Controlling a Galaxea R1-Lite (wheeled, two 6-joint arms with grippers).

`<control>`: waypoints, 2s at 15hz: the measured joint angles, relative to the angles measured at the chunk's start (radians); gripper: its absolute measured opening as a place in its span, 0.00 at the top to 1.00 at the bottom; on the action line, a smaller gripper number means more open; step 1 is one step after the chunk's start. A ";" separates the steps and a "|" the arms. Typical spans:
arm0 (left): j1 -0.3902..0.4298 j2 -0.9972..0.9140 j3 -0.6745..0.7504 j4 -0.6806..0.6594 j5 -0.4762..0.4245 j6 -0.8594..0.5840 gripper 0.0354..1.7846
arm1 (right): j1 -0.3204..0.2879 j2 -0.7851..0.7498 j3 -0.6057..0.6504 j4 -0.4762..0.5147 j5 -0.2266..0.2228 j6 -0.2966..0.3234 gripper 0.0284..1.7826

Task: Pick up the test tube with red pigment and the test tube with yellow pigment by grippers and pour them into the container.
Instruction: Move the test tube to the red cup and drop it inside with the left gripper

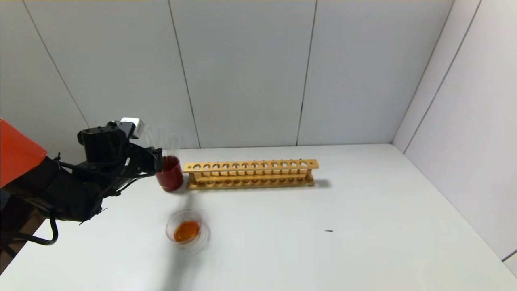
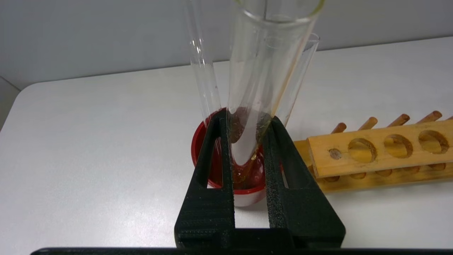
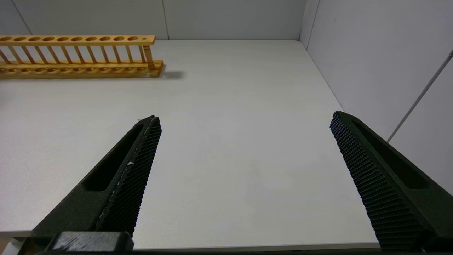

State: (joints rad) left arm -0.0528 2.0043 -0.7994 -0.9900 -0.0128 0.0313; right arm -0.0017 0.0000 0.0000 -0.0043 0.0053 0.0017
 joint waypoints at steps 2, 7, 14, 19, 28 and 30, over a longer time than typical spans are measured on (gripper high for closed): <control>0.007 0.022 0.002 -0.033 0.000 0.000 0.85 | 0.000 0.000 0.000 0.000 0.000 0.000 0.02; 0.008 0.044 0.017 -0.035 -0.003 0.000 0.85 | 0.000 0.000 0.000 0.000 0.000 0.000 0.02; 0.009 0.061 0.027 -0.037 -0.004 -0.021 0.85 | 0.000 0.000 0.000 0.000 0.000 0.000 0.02; 0.008 0.073 0.030 -0.037 -0.005 -0.026 0.85 | 0.000 0.000 0.000 0.000 0.000 0.000 0.02; 0.009 0.084 0.031 -0.036 -0.007 -0.026 0.85 | 0.000 0.000 0.000 0.000 0.000 0.000 0.02; 0.009 0.088 0.026 -0.036 -0.008 -0.023 0.85 | 0.000 0.000 0.000 0.000 0.000 0.000 0.02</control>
State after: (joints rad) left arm -0.0443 2.0926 -0.7730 -1.0255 -0.0211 0.0085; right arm -0.0017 0.0000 0.0000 -0.0043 0.0053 0.0013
